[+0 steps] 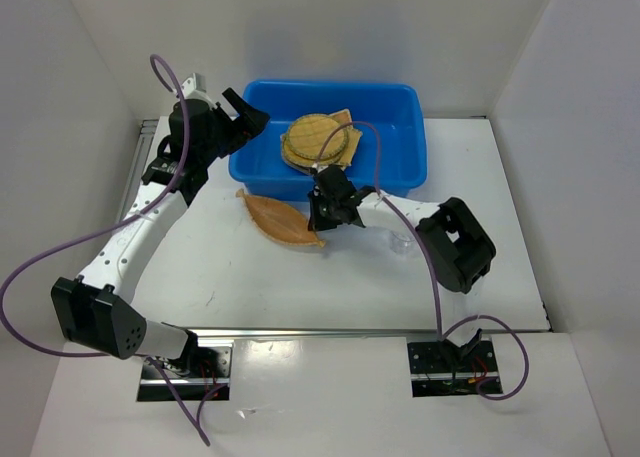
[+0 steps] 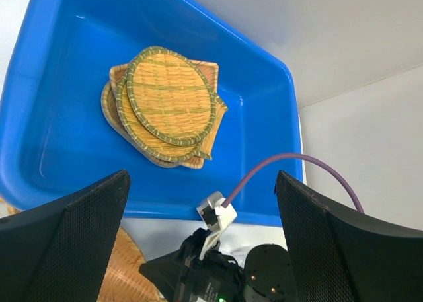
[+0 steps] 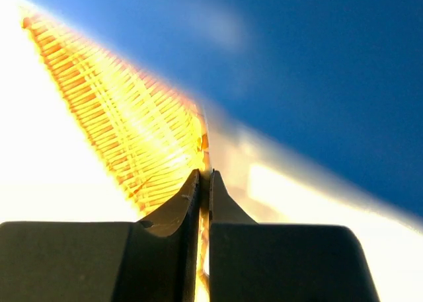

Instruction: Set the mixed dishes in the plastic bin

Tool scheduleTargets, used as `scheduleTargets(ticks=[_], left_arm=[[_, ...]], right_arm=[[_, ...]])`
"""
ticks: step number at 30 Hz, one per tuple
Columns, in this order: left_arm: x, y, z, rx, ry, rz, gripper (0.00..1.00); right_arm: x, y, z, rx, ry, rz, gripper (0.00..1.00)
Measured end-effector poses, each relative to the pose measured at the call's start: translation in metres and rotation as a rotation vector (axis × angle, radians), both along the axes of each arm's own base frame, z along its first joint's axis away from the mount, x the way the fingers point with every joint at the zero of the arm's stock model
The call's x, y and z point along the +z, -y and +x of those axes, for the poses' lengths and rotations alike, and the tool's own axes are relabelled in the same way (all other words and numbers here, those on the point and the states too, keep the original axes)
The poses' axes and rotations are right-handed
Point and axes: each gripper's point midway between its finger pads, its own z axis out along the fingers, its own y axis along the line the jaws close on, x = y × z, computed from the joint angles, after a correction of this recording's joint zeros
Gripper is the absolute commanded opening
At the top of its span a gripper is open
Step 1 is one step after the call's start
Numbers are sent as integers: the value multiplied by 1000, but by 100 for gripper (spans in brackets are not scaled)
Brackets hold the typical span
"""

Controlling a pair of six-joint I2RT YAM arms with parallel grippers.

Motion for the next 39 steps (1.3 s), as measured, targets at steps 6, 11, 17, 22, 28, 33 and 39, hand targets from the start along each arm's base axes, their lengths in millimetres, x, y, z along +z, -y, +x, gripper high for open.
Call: scheduleTargets(ticks=[6, 11, 17, 22, 28, 33, 39], left_arm=[[0, 0, 0, 0, -1, 0, 97], [0, 0, 0, 0, -1, 0, 97], [-1, 0, -1, 0, -4, 1, 97], [-2, 0, -1, 0, -7, 2, 97], [4, -1, -4, 0, 6, -1, 97], [5, -1, -4, 0, 8, -2, 97], [5, -1, -4, 0, 8, -2, 97]], right_arm=[[11, 11, -17, -24, -42, -32, 0], [36, 18, -26, -36, -49, -49, 0], [76, 10, -28, -10, -17, 21, 0], [103, 8, -51, 71, -44, 83, 0], [136, 17, -78, 139, -46, 125, 0], [158, 19, -87, 158, -17, 167, 0], [159, 19, -86, 151, -22, 164, 0]])
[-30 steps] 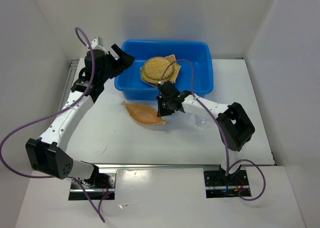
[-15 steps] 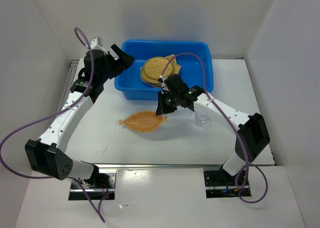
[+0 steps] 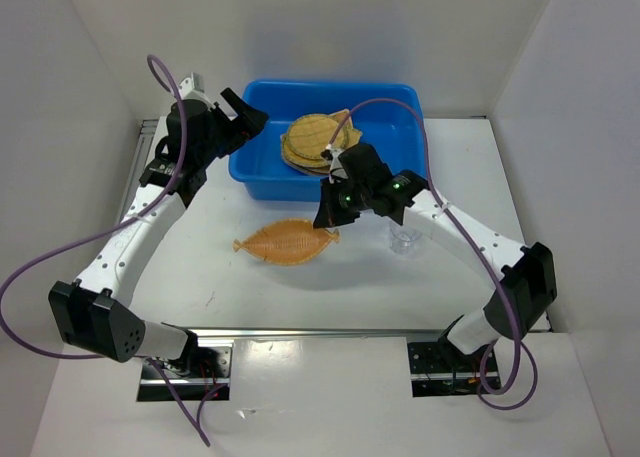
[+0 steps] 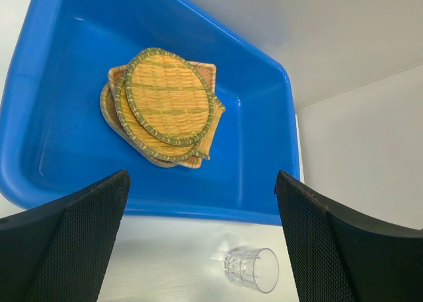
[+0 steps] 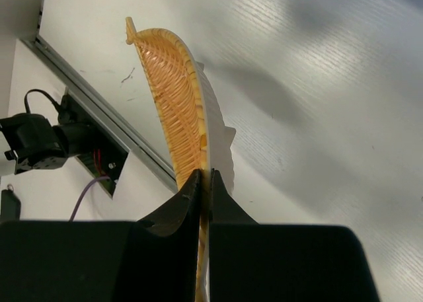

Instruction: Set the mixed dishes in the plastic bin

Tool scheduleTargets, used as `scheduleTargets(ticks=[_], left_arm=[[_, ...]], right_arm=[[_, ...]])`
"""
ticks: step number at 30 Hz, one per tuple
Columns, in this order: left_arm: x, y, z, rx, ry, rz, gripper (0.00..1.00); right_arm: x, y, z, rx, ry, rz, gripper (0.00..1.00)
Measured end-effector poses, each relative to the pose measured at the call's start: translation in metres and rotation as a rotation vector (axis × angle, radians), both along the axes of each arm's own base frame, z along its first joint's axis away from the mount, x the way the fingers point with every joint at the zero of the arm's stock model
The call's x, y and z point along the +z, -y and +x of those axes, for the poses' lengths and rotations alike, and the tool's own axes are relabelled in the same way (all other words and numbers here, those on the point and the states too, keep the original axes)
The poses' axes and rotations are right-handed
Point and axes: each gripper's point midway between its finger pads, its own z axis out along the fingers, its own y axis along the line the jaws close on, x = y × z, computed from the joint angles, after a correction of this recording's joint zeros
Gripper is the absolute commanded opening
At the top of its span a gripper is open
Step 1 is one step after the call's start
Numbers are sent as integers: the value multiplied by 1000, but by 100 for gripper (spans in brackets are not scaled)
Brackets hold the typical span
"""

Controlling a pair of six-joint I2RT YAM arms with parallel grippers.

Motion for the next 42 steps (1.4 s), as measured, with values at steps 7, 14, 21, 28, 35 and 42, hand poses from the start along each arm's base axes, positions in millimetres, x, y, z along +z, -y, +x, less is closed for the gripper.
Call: scheduleTargets(ticks=[7, 14, 21, 28, 35, 42], left_arm=[[1, -2, -3, 8, 2, 2, 97], [5, -6, -5, 22, 16, 2, 97], [4, -6, -5, 25, 13, 4, 97], [2, -6, -5, 25, 9, 4, 97], [-3, -6, -5, 25, 0, 7, 97], [-4, -6, -5, 26, 2, 7, 97]], right_arm=[[13, -9, 12, -10, 24, 19, 0], [-10, -12, 18, -15, -14, -22, 0], [-64, 0, 4, -16, -99, -94, 0], [-109, 13, -16, -14, -182, -146, 0], [-135, 23, -28, -15, -216, -170, 0], [-156, 34, -40, -18, -244, -201, 8]])
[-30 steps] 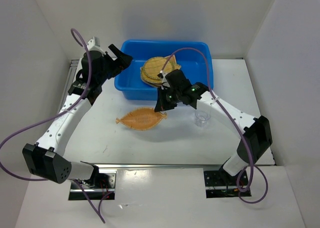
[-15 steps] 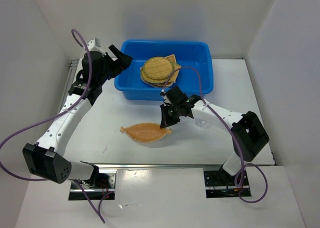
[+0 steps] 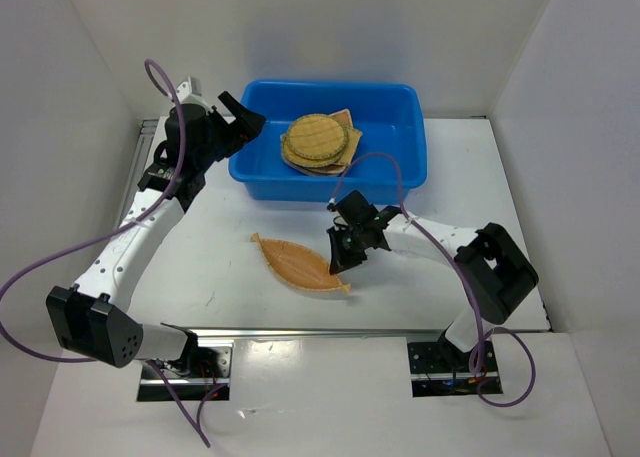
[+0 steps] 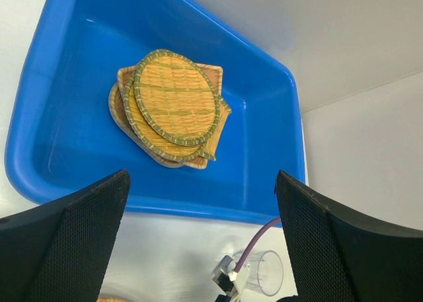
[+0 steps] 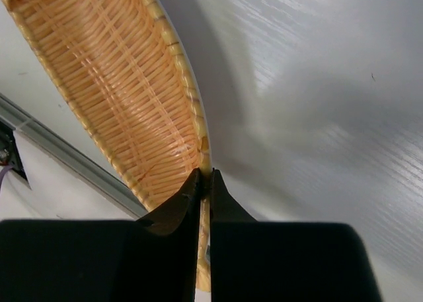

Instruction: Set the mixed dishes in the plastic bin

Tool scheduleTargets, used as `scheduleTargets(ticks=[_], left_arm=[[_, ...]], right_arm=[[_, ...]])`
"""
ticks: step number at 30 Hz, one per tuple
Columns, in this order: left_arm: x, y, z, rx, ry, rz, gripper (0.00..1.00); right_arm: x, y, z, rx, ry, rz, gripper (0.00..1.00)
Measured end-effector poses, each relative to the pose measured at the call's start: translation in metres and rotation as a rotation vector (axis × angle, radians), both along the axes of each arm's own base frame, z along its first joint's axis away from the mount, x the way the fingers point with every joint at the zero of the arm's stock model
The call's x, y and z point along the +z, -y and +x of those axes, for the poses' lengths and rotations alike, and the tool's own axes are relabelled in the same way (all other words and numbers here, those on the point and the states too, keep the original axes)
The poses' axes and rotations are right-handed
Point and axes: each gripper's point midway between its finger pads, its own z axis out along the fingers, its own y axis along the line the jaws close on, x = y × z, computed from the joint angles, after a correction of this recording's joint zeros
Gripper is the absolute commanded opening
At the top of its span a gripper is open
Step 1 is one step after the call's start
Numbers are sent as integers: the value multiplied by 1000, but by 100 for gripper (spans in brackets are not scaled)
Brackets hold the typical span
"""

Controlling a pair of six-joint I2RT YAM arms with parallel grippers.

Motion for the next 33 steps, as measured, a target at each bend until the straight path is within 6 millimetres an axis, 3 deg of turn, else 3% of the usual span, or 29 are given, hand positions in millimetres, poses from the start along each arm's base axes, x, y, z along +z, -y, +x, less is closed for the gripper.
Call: scheduleTargets(ticks=[7, 11, 13, 14, 16, 20, 21, 28, 30, 33], left_arm=[[-3, 0, 2, -1, -6, 2, 97], [-6, 1, 3, -1, -13, 4, 97], [-6, 1, 3, -1, -13, 5, 97], [-6, 1, 3, -1, -13, 6, 97], [-6, 1, 3, -1, -13, 7, 97], [-8, 1, 4, -1, -18, 8, 98], [-9, 1, 4, -1, -19, 8, 98], [-7, 2, 6, -2, -12, 7, 98], [-6, 2, 6, -2, -7, 8, 98], [-6, -1, 7, 3, -5, 13, 98]], right_arm=[[-14, 10, -9, -23, -29, -35, 41], [-15, 11, -10, -28, -36, -37, 43], [-16, 11, -10, -32, -36, -34, 34], [-16, 11, -11, -34, -38, -33, 23], [-17, 10, -12, -40, -46, -29, 16], [-15, 5, -14, -37, -57, -1, 13], [-14, 4, -14, -36, -58, 5, 0], [-6, 5, -14, -54, -51, 11, 0], [8, 7, -13, -59, -36, 15, 0], [46, 0, -6, -58, 5, 57, 0]])
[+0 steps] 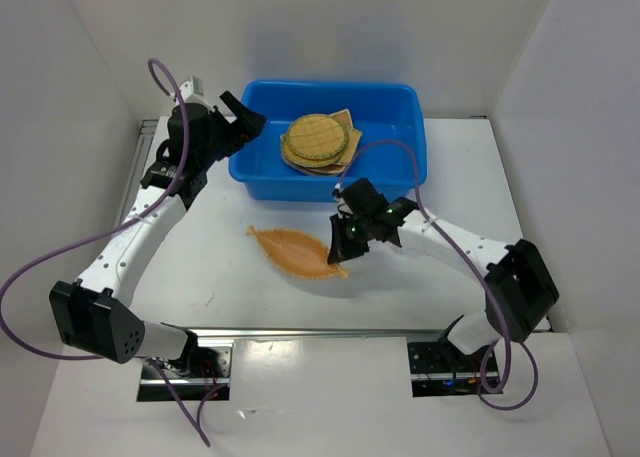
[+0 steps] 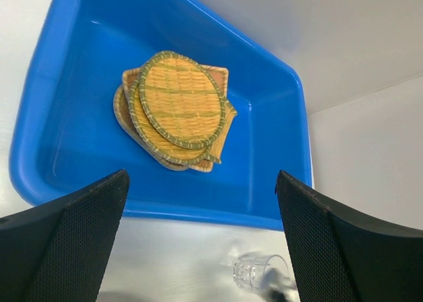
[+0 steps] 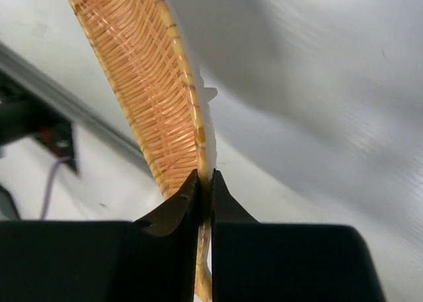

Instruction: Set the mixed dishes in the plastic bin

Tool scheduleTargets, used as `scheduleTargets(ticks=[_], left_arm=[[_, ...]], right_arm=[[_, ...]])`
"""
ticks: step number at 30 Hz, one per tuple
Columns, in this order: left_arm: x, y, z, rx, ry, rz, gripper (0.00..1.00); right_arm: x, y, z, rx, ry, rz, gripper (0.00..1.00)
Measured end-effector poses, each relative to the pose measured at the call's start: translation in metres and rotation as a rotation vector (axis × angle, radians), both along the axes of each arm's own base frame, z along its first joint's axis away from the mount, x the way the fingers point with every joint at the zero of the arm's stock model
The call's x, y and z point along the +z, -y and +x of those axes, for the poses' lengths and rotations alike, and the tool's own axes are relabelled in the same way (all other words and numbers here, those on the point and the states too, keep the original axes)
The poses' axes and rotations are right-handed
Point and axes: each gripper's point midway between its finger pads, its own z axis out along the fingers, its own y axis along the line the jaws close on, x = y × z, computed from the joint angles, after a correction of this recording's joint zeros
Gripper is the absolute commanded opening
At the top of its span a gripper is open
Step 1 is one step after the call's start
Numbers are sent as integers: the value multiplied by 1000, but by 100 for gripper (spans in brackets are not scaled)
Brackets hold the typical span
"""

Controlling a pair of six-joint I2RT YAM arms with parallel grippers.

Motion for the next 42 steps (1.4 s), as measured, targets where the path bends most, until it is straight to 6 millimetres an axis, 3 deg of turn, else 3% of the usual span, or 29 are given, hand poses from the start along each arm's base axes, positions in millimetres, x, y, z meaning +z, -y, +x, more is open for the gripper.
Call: scheduleTargets(ticks=[9, 12, 14, 16, 20, 23, 28, 36, 39, 42], left_arm=[[-4, -19, 4, 43, -3, 19, 98], [-2, -21, 2, 48, 2, 31, 98], [-1, -26, 0, 64, 6, 56, 100], [2, -35, -2, 98, 11, 90, 100], [17, -54, -7, 183, 40, 141, 100], [39, -66, -13, 232, 90, 159, 100], [64, -73, -23, 258, 149, 164, 100], [63, -74, -25, 255, 147, 168, 100], [63, -75, -25, 256, 150, 183, 100], [64, -76, -26, 260, 153, 190, 100]], right_arm=[[153, -37, 42, 16, 238, 225, 0], [188, -35, 68, -7, 315, 241, 0], [197, -24, 100, -55, 352, 228, 0], [195, -6, 137, -122, 376, 199, 0], [161, 37, 202, -259, 359, 98, 0], [128, 55, 229, -306, 306, 33, 0], [97, 49, 272, -312, 268, -7, 0], [75, 37, 345, -332, 303, 20, 0], [55, 47, 352, -353, 271, 1, 0], [35, 60, 352, -372, 216, -19, 16]])
